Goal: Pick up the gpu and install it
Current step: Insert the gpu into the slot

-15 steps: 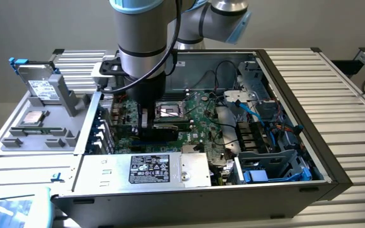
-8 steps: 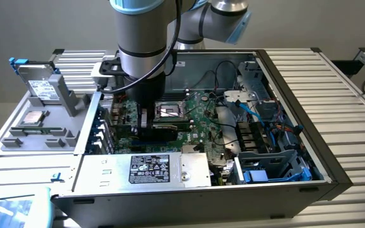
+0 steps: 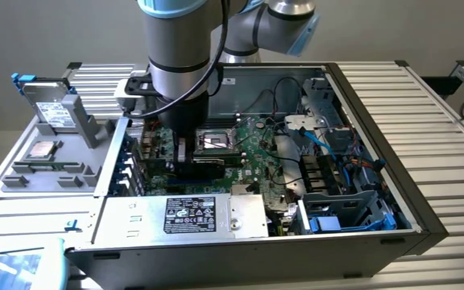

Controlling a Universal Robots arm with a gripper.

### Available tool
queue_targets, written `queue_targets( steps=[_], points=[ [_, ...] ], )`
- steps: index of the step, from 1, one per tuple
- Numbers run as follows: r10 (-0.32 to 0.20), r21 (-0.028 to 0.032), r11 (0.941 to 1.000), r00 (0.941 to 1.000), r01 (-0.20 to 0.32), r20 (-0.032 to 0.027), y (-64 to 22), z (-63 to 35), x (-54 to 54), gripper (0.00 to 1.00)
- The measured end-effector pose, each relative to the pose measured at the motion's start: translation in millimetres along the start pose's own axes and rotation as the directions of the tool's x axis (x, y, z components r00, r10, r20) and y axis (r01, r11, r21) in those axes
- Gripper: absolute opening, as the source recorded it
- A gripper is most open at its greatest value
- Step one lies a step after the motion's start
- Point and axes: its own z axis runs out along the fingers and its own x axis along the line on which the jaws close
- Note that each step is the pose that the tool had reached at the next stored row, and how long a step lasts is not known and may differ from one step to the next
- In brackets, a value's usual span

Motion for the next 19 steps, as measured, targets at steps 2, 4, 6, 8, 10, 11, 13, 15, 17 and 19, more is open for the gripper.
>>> queue_targets(
  steps=[2, 4, 6, 8, 10, 11, 13, 15, 17, 19],
  points=[
    [0.0, -0.0002, 1.0, 1.0, 0.0, -0.0001, 1.1, 0.0, -0.1, 0.27],
    [0.0, -0.0003, 1.0, 1.0, 0.0, -0.0001, 1.4, 0.0, -0.1, 0.27],
    [0.0, -0.0003, 1.0, 1.0, 0.0, 0.0, 1.5, 0.1, -0.1, 0.27],
    [0.0, -0.0006, 1.0, 1.0, 0.0, -0.0008, 1.5, 0.1, 0.0, 0.27],
    [0.0, -0.0008, 1.0, 1.0, 0.0, -0.0043, 1.5, 0.1, 0.0, 0.27],
    [0.001, -0.0009, 1.0, 1.0, -0.001, -0.0065, 1.5, 0.1, 0.0, 0.27],
    [0.001, -0.0015, 1.0, 0.9999, -0.001, -0.0123, 1.5, 0.2, -0.1, 0.27],
    [0.001, -0.0017, 1.0, 0.9999, -0.001, -0.0135, 1.5, 0.1, 0.0, 0.27],
    [0.001, -0.0018, 1.0, 0.9999, -0.001, -0.0137, 1.5, 0.0, 0.0, 0.27],
    [0.001, -0.0018, 1.0, 0.9999, -0.001, -0.0136, 1.5, 0.1, 0.0, 0.27]
  ],
)
